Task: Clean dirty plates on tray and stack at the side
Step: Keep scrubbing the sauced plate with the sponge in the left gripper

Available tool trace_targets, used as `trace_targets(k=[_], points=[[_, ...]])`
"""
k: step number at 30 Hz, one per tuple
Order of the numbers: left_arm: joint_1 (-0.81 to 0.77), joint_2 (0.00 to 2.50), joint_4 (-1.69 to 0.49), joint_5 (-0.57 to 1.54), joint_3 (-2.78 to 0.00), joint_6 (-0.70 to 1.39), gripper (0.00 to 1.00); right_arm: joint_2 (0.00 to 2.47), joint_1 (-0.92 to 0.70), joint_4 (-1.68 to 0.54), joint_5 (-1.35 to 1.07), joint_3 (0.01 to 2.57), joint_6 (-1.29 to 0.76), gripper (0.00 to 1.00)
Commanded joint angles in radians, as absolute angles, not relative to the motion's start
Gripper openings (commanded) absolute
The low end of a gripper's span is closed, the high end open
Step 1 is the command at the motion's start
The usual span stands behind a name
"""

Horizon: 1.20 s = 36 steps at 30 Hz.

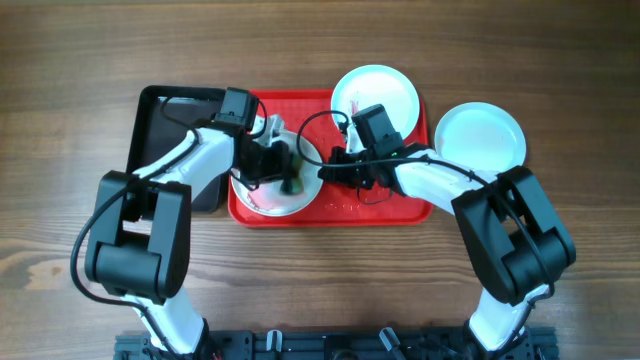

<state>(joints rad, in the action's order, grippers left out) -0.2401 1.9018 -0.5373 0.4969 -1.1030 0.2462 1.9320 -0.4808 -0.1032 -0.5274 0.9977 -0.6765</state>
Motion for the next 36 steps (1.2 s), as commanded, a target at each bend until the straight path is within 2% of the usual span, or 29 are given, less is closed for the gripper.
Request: trace_targets(k=[1,7,14,19,24,27,32,36], points=[[-0.25,1.919,-0.456,0.185,-1.098,0.382,0.04,1.971,-0.476,-0.113,-0.496,0.987,-0.678,0.04],[-0.272,1.919,-0.384,-0.09,-1.118,0.409,0.04,1.971,-0.476,-0.113,-0.496,0.987,-0.676,0.04],[-0.303,1.919,-0.608,-0.265,-1.145,0.516,0.04,1.971,-0.476,-0.113,-0.495,0.987,-0.677,0.04],[-0.317,1.919,-0.781,-0.277,-1.145,0.597,0.04,1.971,-0.476,-0.113,-0.496,0.987,-0.677,0.04],[-0.333,1.919,-0.833,-0.108,-1.145,0.591,0.04,1.971,-0.476,-0.113,-0.496,0.987,-0.677,0.04],[-0.335,1.919,-0.819,0.098,-1.145,0.568,0.04,1.971,-0.476,-0.113,-0.5,0.987,-0.677,0.04],[-0.335,1.919,-0.733,0.459,-1.145,0.398,0.04,1.971,-0.476,-0.113,-0.503,0.987,-0.676,0.04],[-0.31,1.919,-0.688,0.441,-1.163,0.4,0.04,1.971,-0.476,-0.113,-0.503,0.987,-0.672,0.04]])
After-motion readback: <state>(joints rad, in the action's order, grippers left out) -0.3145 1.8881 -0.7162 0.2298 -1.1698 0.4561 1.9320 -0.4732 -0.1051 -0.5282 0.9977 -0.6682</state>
